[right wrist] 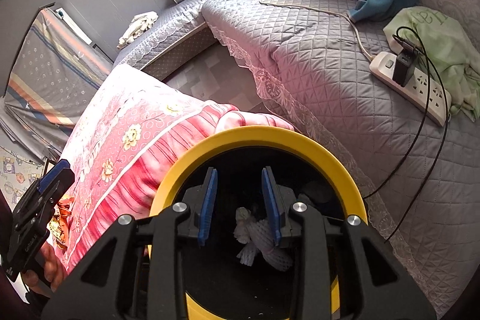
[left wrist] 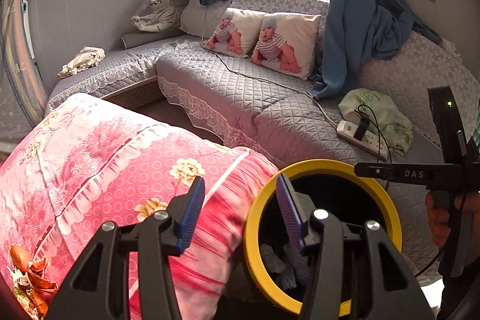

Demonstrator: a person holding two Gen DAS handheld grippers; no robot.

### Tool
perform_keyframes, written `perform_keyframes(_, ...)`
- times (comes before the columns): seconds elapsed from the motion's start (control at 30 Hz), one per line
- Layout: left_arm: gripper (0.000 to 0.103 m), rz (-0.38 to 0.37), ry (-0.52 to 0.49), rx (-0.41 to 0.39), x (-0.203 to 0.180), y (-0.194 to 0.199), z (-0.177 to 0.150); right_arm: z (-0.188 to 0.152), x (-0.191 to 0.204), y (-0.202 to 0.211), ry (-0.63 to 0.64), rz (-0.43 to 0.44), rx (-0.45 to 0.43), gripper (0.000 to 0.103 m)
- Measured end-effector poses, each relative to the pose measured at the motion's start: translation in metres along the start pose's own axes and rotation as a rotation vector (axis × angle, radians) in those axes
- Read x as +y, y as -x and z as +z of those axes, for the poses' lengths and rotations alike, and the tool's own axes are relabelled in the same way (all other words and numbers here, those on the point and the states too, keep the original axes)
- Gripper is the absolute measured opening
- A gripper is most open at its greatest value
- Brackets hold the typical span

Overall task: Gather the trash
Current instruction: 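Move both open tools back over the trash on the bed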

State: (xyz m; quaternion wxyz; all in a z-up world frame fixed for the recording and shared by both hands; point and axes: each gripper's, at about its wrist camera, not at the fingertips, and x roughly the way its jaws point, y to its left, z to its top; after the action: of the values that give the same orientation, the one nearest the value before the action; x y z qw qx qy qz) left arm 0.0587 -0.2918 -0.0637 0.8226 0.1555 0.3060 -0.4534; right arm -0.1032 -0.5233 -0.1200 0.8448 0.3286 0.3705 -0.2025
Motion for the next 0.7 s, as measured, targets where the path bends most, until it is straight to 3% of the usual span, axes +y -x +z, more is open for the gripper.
perform_keyframes(0.7, 0.047, 0.222, 0.132, -0.139, 0.087, 0.093, 0.0, 0.029, 0.158, -0.001, 0.322, 0.181, -0.024, 0.029)
